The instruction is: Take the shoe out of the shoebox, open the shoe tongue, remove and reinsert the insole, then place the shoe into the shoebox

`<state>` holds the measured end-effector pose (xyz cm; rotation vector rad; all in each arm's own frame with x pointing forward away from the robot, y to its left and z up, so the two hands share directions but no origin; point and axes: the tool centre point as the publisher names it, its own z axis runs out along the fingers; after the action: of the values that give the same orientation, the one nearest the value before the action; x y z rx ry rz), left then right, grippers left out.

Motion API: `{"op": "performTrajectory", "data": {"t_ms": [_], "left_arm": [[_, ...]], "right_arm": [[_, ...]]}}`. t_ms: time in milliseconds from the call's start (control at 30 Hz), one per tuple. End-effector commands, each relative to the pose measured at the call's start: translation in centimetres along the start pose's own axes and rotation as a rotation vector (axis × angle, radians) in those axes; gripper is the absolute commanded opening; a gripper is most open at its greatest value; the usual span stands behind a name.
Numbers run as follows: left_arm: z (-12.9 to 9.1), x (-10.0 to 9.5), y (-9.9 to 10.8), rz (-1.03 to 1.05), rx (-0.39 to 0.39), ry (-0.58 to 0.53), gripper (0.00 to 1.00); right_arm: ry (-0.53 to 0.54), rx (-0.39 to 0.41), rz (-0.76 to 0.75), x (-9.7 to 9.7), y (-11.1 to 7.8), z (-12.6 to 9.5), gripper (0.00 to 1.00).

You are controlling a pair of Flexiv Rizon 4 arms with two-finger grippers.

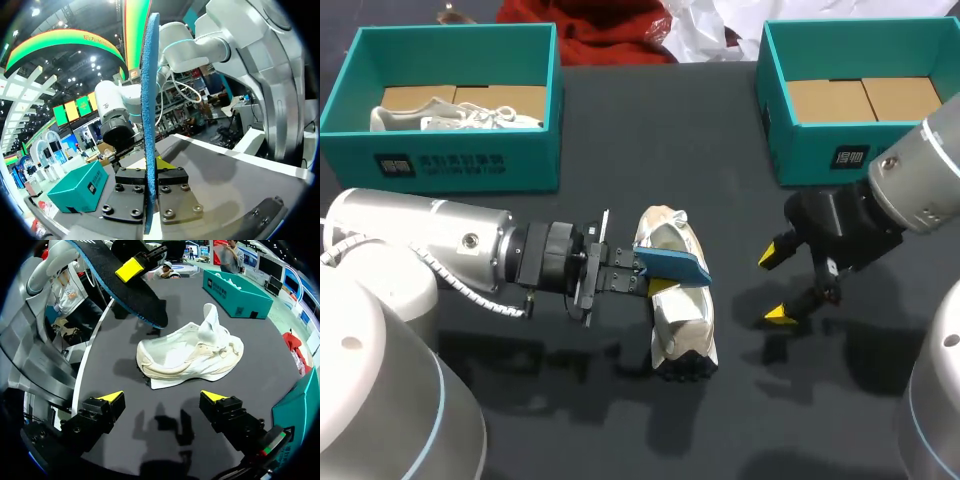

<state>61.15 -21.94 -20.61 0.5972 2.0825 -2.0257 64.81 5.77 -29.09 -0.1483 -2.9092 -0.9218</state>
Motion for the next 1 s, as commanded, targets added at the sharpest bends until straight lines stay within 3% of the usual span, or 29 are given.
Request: {"op": "performTrajectory", "data": {"t_ms": [33,667,1000], "left_arm": [[1.9,0.2,0.9,-0.022,0.032,-0.012,0.0],[2.6,0.8,1.4,-0.027,0.011,-0.033,0.0],[1.1,0.8,1.8,-0.015,-0.002,-0.077,0.0]], "right_arm": [[0.026,0.031,0.002,-1.4,1.1,1.5,1.0],[0.053,0.048,0.008,-1.4,1.4,3.1,1.0],[0.036,0.035,0.007,-1.3,1.2,4.9,1.0]]}}
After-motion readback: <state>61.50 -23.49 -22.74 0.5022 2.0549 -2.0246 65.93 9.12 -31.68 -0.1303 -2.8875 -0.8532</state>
